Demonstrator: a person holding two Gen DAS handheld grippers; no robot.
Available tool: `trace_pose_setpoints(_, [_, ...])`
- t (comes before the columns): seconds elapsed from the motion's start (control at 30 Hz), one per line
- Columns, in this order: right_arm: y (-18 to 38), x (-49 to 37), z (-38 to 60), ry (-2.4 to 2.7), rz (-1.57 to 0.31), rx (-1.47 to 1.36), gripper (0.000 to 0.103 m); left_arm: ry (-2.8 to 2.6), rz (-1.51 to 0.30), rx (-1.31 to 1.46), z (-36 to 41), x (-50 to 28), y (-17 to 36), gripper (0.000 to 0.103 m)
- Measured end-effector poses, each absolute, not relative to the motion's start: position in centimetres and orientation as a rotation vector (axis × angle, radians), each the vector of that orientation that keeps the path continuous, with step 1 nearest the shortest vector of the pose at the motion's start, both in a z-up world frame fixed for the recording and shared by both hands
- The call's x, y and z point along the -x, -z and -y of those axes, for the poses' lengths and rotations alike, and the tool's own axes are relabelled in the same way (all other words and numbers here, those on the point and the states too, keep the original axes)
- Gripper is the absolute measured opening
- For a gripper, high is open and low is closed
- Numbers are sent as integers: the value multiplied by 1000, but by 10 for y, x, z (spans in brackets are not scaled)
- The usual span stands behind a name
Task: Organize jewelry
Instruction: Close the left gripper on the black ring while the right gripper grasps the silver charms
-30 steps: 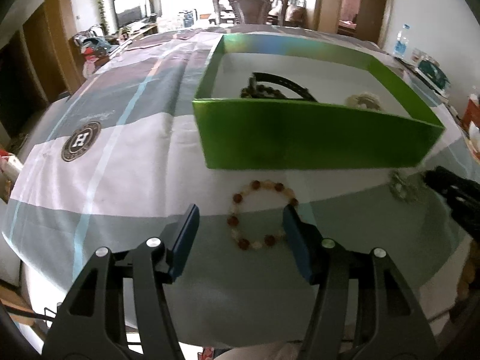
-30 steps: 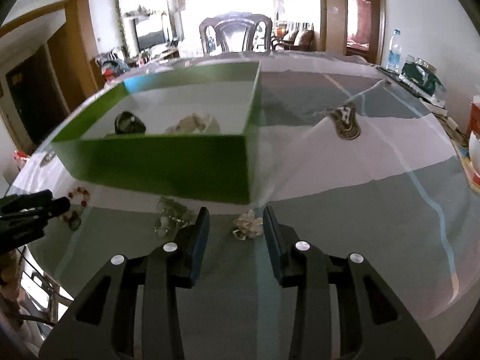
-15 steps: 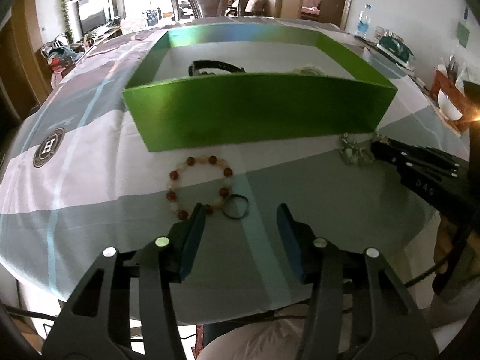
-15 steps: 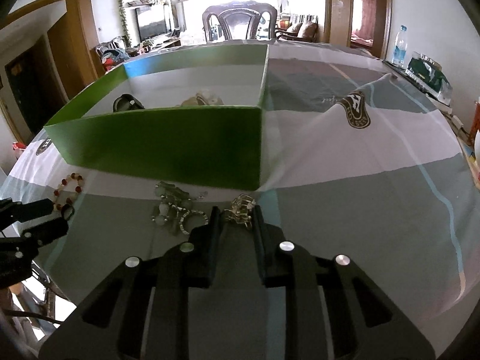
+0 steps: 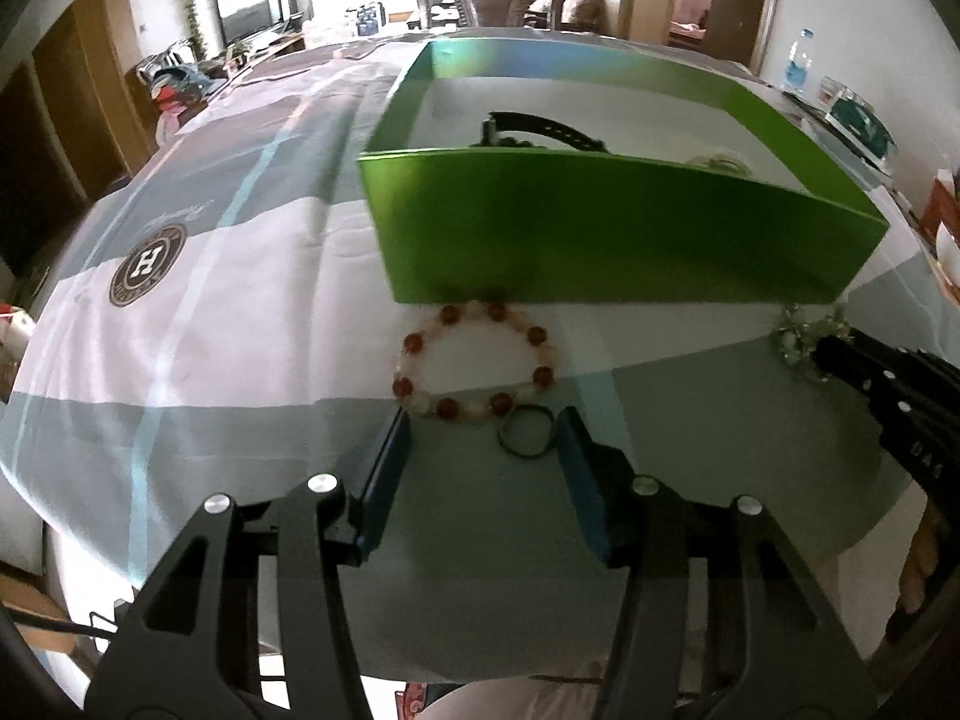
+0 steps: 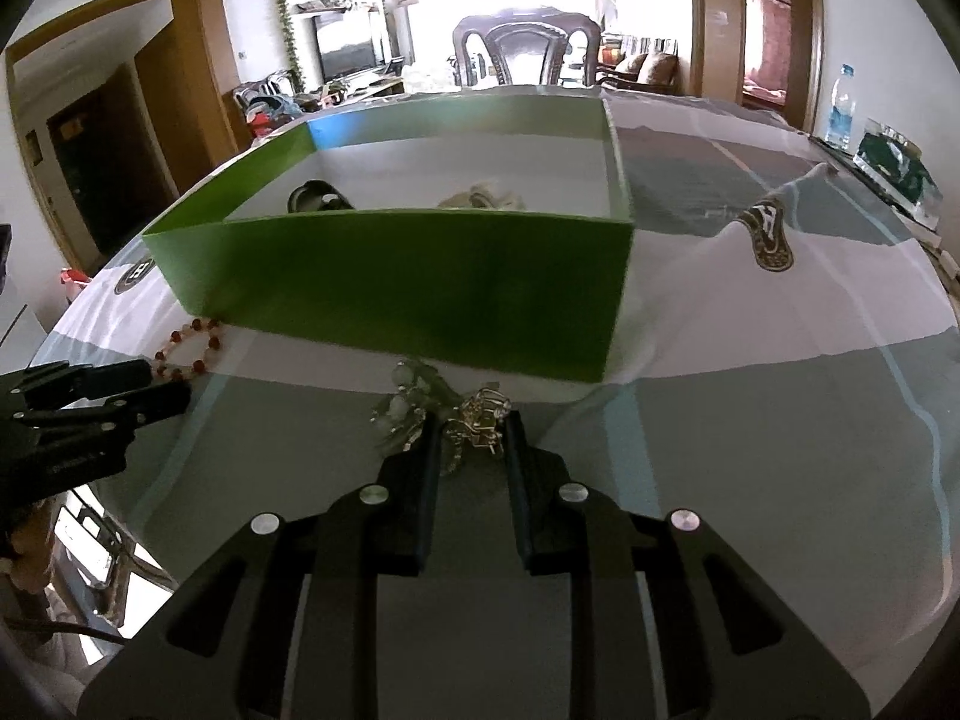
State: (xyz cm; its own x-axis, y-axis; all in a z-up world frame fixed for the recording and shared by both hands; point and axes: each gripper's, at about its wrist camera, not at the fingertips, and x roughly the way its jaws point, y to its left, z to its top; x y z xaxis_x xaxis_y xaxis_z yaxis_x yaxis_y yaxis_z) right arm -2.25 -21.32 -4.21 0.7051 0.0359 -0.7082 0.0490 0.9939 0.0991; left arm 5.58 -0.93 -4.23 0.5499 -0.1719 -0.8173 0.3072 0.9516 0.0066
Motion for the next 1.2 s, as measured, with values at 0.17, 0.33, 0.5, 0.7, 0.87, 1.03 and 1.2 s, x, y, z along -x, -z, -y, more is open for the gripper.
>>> trace_pose_setpoints(0.17, [39,26,224,47,-783,-125,21,334,-939,-166,16,-46,36,51])
trace_pose_setpoints(0.33, [42,25,225,43,-790,-128,21,371,-946,-198,29,-42,41,45])
trace_pose_setpoints(0.5, [45,24,222,30,-793,-123,21,355,-938,-190,30,-47,43,33])
trace_pose_setpoints(0.7, [45,24,221,25,-792,-123,21,346,-937,-169,29,-50,42,20])
trace_pose_setpoints(0.87, [39,27,221,27,-776,-122,21,337,-927,-155,22,-48,37,20])
trace_pose_setpoints(1.03, [35,27,215,12,-769,-117,21,329,-907,-149,17,-45,29,20])
trace_pose_setpoints(1.2, [35,27,208,-8,-770,-111,21,329,-898,-149,17,-43,26,20])
